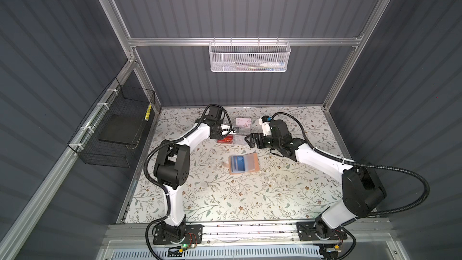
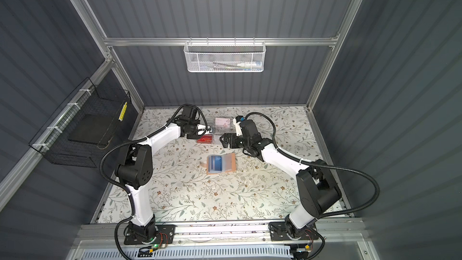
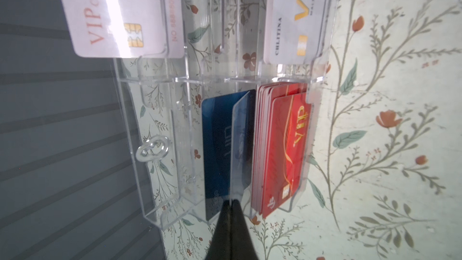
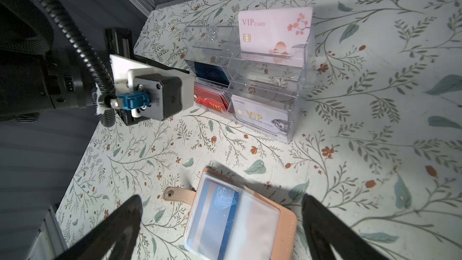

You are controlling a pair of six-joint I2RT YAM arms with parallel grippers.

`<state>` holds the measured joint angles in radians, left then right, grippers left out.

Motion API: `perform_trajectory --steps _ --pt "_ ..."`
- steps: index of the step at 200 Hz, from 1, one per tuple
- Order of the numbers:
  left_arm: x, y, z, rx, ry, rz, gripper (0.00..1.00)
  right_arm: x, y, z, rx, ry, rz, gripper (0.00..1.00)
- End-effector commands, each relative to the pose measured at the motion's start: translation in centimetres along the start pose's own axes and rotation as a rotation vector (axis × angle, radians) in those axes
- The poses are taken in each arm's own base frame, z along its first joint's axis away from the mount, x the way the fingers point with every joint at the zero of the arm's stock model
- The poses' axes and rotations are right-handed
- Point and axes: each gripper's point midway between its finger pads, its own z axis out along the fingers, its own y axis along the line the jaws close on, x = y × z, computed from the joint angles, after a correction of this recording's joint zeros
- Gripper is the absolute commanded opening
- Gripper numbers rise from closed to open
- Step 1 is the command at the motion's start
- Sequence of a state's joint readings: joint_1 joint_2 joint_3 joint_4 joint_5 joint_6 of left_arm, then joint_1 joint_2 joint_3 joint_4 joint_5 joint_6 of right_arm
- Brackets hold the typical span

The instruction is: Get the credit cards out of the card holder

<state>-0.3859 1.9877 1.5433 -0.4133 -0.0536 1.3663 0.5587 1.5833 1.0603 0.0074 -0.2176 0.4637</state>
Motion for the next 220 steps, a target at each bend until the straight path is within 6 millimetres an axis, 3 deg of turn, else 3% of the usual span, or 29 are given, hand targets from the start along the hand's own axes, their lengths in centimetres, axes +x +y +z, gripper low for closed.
perform_trajectory --steps 1,87,220 --pt "0.09 -0.24 0.48 0.021 0.015 0.107 0.0 0.51 -0.29 0.27 -0.002 0.01 0.006 0.99" --pt "-0.06 0.03 0.5 0.01 0.008 0.092 0.13 0.58 -0.15 0.34 -0.01 0.014 0.009 0.99" --pt "-0.8 0.47 1.38 -0.004 -0.017 0.052 0.19 0.55 -0.09 0.46 -0.016 0.016 0.009 0.99"
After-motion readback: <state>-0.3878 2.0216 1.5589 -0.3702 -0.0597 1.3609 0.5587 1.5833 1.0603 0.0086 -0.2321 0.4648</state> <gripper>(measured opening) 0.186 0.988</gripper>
